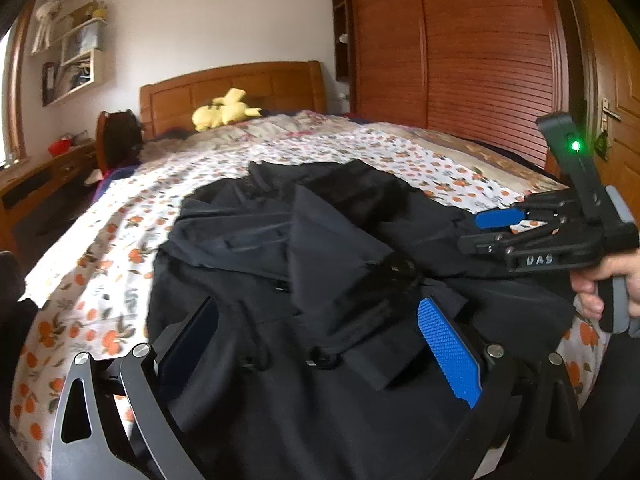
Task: Fold large clothes
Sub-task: 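Move the left gripper to the opposite coat side edge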
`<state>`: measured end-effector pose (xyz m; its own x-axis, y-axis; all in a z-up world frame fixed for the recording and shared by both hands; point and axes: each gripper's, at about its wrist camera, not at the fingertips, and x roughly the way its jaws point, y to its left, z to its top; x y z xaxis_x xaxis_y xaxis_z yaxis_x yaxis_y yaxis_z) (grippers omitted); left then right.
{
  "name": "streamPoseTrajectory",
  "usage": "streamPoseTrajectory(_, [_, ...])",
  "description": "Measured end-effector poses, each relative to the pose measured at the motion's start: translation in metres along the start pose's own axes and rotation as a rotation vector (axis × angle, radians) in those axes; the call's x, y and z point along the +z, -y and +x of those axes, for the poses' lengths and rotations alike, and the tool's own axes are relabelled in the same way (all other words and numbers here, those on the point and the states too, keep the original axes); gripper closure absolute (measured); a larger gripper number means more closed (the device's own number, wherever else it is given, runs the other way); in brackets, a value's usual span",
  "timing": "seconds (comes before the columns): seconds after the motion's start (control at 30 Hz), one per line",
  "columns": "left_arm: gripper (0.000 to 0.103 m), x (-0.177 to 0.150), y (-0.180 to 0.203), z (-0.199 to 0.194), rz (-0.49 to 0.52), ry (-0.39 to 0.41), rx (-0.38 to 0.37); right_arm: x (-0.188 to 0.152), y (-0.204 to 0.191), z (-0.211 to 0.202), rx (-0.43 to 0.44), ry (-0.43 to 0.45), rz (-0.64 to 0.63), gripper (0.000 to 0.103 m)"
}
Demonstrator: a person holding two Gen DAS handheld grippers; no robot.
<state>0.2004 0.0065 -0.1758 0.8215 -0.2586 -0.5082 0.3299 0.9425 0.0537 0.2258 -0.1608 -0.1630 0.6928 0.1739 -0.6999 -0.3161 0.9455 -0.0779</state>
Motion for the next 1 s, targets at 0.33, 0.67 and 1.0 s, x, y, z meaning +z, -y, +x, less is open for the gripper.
streamPoseTrajectory(0.33, [0.003, -0.007, 0.044, 0.023, 0.032, -0.074, -0.040, -0.029, 0.018, -0.002, 0.027, 0.020, 0.013, 0.055])
streamPoseTrajectory(0.67, [0.016, -0.001, 0.074, 0.052, 0.028, -0.169, -0.043, -0.046, 0.037, -0.024, 0.047, 0.054, 0.022, 0.055])
streamPoseTrajectory(1.0, [0.027, 0.000, 0.088, 0.072, 0.020, -0.240, 0.010, -0.047, 0.057, -0.036, 0.085, 0.087, 0.081, 0.054])
